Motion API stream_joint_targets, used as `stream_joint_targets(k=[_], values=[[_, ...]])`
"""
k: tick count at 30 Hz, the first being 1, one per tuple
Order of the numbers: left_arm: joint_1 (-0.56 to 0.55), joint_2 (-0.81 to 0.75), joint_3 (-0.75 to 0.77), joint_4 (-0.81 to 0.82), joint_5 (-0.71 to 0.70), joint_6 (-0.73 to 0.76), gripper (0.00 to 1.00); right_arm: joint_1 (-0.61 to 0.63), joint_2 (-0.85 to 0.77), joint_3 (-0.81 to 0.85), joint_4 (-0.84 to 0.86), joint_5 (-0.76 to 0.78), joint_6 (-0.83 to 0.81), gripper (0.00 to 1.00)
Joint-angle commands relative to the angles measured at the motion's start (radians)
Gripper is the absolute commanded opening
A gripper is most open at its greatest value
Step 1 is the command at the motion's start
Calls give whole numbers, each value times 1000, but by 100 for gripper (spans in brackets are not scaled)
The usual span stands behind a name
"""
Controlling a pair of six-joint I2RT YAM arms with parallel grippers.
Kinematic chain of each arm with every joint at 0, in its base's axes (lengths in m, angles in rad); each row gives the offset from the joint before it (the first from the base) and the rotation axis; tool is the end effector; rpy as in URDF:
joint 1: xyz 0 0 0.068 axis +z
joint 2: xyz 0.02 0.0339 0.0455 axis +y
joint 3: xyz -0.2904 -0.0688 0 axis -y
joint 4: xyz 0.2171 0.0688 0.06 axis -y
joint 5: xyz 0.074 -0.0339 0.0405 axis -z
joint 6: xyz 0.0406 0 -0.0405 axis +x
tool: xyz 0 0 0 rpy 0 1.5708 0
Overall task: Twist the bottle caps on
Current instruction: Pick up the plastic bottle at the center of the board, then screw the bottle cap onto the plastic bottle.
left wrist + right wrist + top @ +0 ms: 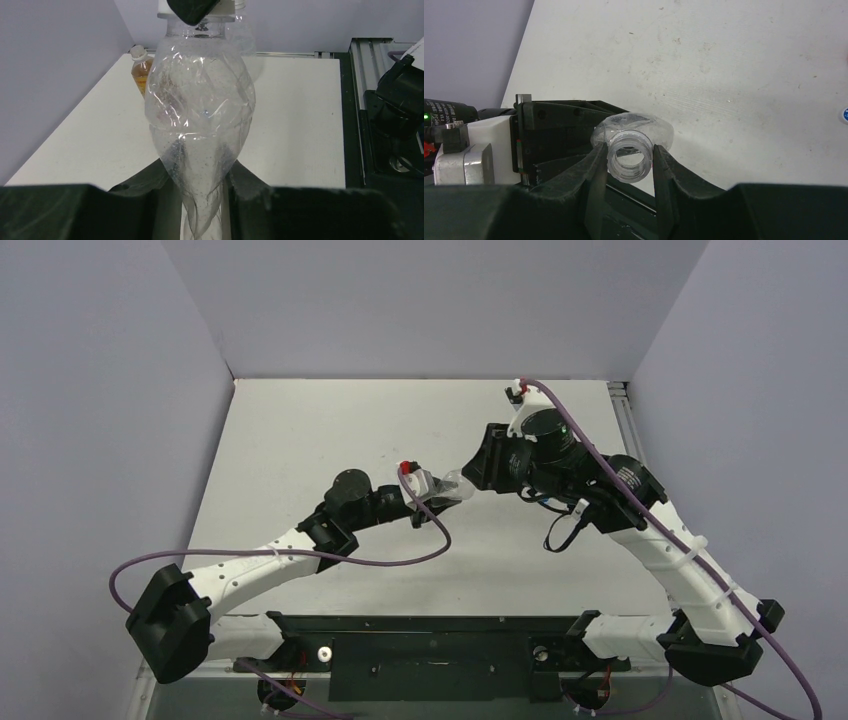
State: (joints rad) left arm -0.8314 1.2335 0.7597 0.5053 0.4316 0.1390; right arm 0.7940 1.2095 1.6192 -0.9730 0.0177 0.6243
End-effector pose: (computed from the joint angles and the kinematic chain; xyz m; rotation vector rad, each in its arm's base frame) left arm 0.1595 -0.2001 0.3454 1.0463 1.2230 -0.8734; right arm 0.1333 0.1346 0.4655 -0.1794 2.2383 0.7908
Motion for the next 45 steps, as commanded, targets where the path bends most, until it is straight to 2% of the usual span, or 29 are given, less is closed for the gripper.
stream_joint_targets(k=[1,2,4,6,10,13,15,18,21,24,27,31,38,45], values=[[-3,-19,28,49,-22,-44,10,5,-57,-37,80,73,22,25],[-2,-23,26,41,-27,-47,5,5,-68,-52,83,80,27,36],[0,-43,10,22,-44,-55,0,4,-82,-60,91,101,31,50],[6,-66,-7,9,-66,-71,0,4,-94,-53,90,131,32,59],[38,-116,-17,-76,-136,-120,0,2,-135,-40,51,278,54,63],[64,-167,-14,-195,-217,-161,0,-18,-173,-68,10,423,71,64],[82,-199,-4,-281,-270,-168,0,-42,-187,-116,-1,461,78,64],[114,-242,6,-390,-329,-167,0,-97,-193,-242,22,441,73,62],[122,-300,10,-445,-328,-151,0,-191,-170,-389,104,375,59,55],[124,-340,13,-485,-323,-144,0,-246,-125,-486,196,388,46,53],[123,-378,14,-502,-313,-112,0,-290,-35,-580,272,413,25,51],[124,-406,9,-504,-297,-95,0,-411,72,-675,432,331,-5,50],[121,-429,-23,-467,-277,-96,0,-511,250,-691,640,275,-30,47],[121,-458,-58,-441,-273,-92,0,-589,368,-708,748,237,-31,45]])
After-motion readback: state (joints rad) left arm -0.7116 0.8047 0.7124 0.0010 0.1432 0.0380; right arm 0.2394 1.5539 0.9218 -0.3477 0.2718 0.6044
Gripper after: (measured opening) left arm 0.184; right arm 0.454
